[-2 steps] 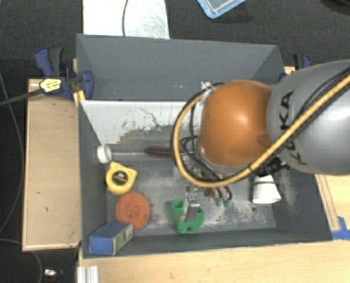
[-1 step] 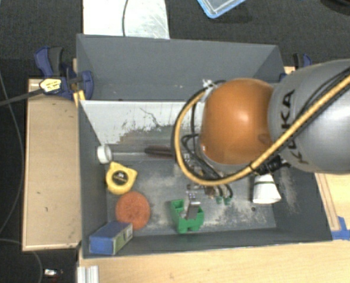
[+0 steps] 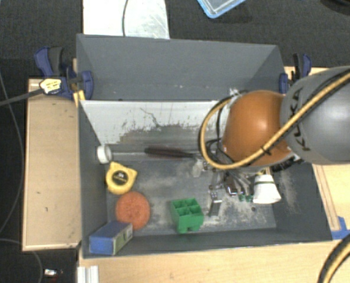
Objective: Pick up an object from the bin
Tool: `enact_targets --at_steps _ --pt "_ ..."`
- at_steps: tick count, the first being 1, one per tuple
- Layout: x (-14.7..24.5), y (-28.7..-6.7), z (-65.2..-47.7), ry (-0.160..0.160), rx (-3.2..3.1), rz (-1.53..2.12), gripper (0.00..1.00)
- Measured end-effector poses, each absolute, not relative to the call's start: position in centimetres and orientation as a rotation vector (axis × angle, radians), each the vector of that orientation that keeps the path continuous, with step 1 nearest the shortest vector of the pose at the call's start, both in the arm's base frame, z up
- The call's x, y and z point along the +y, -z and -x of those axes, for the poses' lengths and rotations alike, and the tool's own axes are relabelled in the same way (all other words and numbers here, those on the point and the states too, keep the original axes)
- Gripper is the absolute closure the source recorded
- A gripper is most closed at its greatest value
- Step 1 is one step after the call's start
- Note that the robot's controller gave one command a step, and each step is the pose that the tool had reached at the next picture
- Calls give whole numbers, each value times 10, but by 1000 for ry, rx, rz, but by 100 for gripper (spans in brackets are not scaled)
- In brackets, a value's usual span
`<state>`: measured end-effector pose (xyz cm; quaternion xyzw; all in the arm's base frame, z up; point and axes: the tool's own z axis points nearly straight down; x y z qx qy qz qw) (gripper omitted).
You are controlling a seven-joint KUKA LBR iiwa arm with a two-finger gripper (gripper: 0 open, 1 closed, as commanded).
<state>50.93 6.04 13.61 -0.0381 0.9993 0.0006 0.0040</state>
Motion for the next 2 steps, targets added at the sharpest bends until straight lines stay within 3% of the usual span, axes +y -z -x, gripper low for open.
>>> enact_targets --at_steps 1,2 --pt "50 -72 -539 -7 3118 218 0" --pt "94 -71 -490 -2 3126 159 0"
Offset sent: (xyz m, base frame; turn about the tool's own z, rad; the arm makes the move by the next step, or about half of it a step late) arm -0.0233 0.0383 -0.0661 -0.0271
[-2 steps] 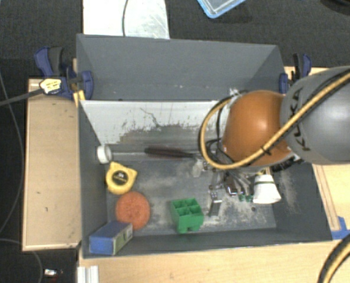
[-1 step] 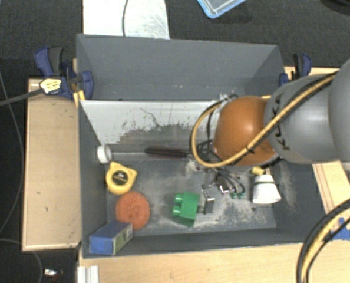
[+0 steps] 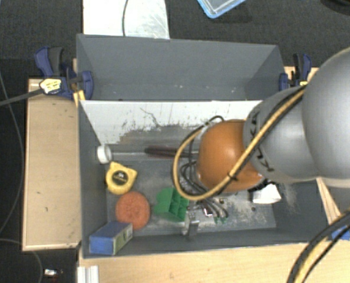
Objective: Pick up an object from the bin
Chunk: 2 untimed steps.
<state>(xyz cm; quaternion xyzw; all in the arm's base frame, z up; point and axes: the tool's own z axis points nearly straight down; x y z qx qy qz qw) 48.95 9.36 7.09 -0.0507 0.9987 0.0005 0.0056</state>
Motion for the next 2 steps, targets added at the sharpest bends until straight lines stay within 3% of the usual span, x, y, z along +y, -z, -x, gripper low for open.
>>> enact_targets --at_steps 1,2 --pt "116 -72 -472 -7 3108 226 100" --pt "107 -71 -477 -5 3111 250 100"
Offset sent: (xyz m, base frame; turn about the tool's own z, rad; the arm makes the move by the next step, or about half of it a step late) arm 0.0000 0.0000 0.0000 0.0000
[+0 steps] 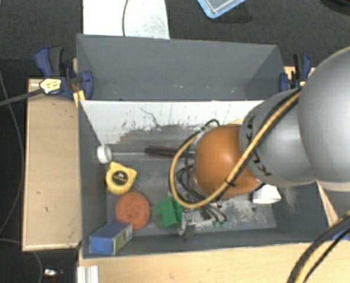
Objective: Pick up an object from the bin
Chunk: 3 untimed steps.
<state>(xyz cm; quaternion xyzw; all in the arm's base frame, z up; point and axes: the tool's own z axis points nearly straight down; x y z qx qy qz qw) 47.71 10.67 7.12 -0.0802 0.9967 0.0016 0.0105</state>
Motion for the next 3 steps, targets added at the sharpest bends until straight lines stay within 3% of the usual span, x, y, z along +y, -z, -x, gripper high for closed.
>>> enact_targets --at_steps 1,3 --pt "99 -84 -479 -9 3105 209 100" --pt "96 -81 -479 -9 3109 184 100"
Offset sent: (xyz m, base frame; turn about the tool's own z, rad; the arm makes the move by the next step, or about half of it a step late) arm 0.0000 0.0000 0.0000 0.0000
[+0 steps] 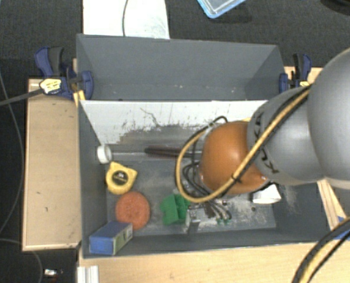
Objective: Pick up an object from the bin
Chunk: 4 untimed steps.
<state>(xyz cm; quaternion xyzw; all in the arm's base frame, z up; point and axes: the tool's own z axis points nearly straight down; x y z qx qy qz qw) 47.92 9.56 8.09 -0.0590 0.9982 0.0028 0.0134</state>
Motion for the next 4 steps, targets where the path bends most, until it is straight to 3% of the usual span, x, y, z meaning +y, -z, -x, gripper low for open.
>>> enact_targets --at_steps 4 --pt "89 -71 -478 -11 3112 114 100"
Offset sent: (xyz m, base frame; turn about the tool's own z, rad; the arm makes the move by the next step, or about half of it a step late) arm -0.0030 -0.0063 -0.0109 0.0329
